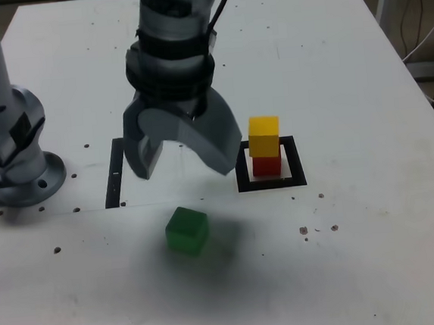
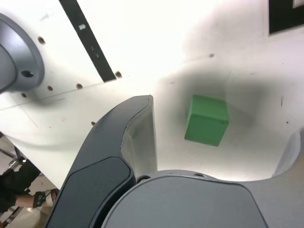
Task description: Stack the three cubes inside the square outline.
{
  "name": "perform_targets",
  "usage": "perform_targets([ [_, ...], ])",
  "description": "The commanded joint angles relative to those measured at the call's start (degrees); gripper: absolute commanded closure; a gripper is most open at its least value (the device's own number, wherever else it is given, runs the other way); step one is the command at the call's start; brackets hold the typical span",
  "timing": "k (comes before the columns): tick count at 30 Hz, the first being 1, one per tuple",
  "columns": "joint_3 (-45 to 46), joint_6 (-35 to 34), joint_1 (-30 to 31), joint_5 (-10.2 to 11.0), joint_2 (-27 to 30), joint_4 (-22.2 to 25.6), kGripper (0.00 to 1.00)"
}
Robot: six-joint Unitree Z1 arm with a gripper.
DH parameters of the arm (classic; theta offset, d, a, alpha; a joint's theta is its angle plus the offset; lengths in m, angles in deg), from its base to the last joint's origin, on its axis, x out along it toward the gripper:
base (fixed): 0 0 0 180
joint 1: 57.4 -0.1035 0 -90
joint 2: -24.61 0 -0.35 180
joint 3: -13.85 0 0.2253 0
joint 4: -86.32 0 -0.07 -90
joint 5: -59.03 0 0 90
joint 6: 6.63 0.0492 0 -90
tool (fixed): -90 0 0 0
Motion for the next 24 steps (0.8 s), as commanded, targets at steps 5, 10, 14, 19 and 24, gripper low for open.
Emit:
perform_targets([
  [5,0.98,-0.98,1.82,-0.6,-1.26,-1.9,0.01],
  [10,0.84,-1.3,2.45,-0.72,-1.47,-2.28,0.01],
  [14,0.8,-1.31,3.42,-0.8,-1.47,-2.29,0.01],
  [19,0.48,-0.55,5.25,-0.72,-1.56,-2.25,0.01],
  [24,0.21,0.5,6.58,-0.52,-1.76,-2.26,0.01],
])
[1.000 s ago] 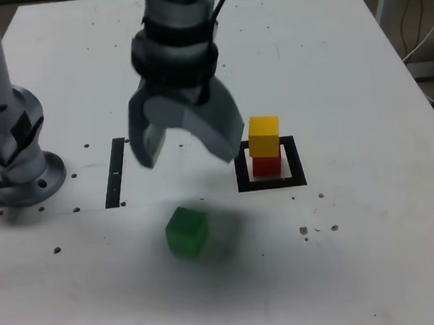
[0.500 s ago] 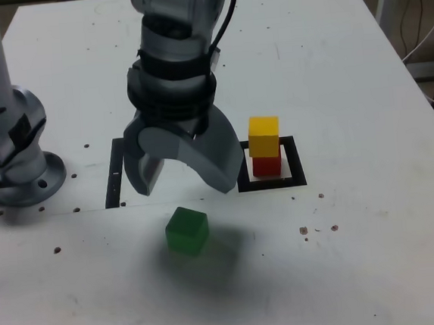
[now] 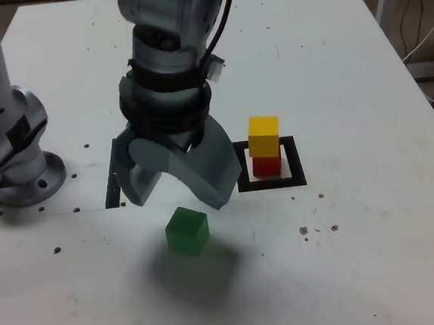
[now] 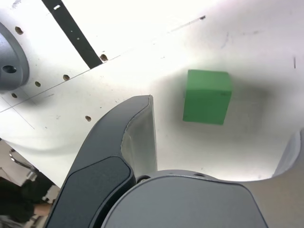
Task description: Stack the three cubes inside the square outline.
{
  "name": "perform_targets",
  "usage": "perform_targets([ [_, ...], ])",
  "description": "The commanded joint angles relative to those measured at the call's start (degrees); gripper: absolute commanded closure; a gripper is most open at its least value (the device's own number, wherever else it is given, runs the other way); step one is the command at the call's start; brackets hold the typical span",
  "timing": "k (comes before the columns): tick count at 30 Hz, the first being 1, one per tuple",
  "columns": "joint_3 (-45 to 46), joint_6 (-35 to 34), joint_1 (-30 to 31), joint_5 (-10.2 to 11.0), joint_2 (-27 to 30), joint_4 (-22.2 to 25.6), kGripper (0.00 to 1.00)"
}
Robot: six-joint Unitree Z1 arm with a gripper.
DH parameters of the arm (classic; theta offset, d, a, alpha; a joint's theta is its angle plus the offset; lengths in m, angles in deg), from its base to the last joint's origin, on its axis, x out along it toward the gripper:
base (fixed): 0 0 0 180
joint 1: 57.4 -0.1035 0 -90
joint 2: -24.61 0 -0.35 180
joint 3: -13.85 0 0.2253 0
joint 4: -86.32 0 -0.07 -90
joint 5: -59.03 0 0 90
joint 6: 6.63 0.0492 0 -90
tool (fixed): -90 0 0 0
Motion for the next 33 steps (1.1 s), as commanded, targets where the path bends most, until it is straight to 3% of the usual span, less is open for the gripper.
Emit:
perform_targets([
  [1,-0.16,0.36,0.33,0.2,-0.36,-0.01,0.01],
  [18,1.08,1.48,1.04,1.58,-2.65,-1.66,0.01],
  [33,6.1,2.96,1.04,-1.34,-6.67,-9.46,0.01],
])
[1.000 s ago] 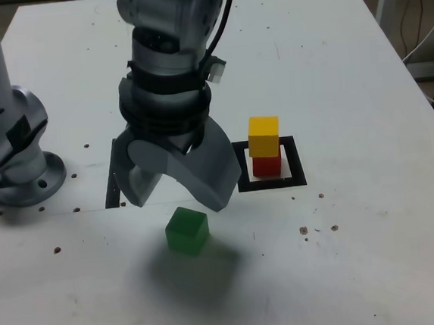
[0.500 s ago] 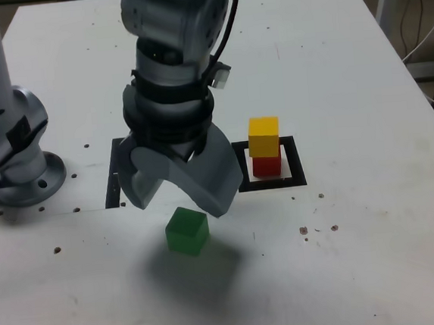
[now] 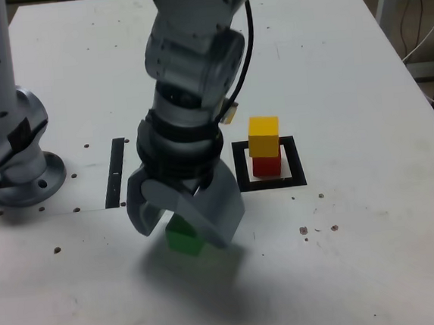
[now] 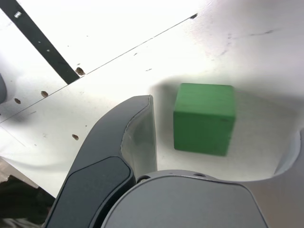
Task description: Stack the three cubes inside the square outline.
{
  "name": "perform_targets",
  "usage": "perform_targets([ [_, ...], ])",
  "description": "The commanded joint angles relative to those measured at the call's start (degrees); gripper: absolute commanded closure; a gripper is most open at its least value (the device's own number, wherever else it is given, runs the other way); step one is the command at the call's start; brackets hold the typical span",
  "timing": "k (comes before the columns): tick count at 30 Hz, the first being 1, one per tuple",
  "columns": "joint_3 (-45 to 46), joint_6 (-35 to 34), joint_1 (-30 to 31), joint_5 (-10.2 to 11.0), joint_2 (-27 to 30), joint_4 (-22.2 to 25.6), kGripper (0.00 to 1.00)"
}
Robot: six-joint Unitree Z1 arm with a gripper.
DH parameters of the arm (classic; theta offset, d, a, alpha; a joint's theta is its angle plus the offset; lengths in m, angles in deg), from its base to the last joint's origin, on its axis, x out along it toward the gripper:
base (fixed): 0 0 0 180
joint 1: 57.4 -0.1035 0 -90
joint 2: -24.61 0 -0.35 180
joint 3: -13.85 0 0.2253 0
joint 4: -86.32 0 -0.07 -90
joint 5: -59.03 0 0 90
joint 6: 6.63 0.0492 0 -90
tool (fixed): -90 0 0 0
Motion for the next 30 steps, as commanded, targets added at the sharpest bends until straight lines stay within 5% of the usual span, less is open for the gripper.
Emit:
perform_targets([
  [1,0.58,0.29,0.11,-0.32,-0.52,-1.02,0.01],
  [15,0.82,0.78,0.11,-2.09,-2.64,-2.44,0.14],
  [27,0.85,0.34,0.11,-1.6,-2.93,-2.67,0.64],
  [30,0.87,0.34,0.11,-1.46,-2.85,-2.66,0.67],
])
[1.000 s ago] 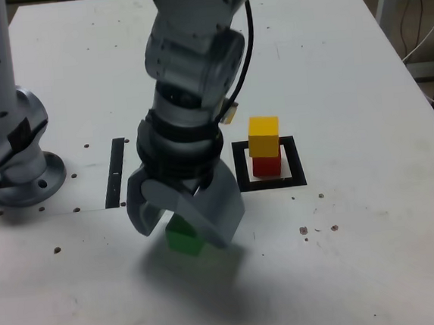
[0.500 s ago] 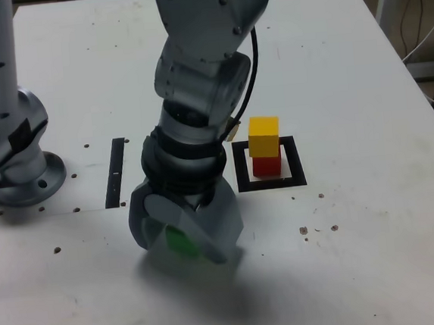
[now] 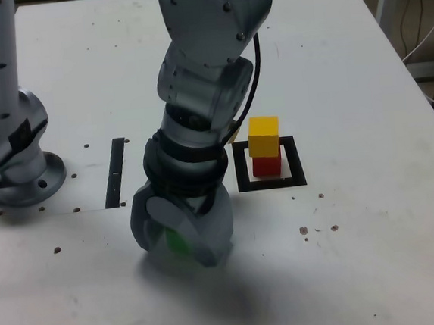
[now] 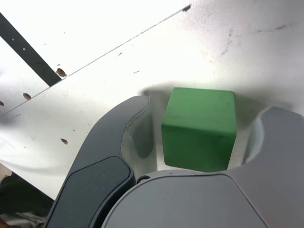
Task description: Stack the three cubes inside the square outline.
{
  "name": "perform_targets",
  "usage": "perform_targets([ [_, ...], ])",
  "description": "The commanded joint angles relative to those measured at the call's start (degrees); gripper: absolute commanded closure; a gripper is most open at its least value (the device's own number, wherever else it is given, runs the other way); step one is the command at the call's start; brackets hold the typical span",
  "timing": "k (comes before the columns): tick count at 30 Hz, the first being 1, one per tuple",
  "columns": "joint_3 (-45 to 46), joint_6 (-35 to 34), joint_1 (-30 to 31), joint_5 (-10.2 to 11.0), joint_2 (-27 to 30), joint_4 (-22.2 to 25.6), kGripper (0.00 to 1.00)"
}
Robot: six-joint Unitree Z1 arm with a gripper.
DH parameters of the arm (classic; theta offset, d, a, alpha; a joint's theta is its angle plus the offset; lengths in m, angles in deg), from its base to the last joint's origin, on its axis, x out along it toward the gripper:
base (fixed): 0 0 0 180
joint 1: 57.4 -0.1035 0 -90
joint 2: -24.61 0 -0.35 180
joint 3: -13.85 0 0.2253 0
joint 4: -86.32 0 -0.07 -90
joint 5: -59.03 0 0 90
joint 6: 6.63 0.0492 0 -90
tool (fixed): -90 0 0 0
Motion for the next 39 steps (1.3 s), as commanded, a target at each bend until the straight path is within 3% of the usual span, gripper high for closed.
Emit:
perform_targets([
  [1,-0.01,-0.08,0.11,-0.02,0.04,-0.03,0.67],
  [22,0.56,-0.57,0.11,0.6,2.27,1.94,0.67],
  [30,-6.35,-1.99,-0.31,3.88,3.58,11.02,0.67],
  [39,-17.98,-2.72,-3.52,5.88,4.25,21.61,0.67],
])
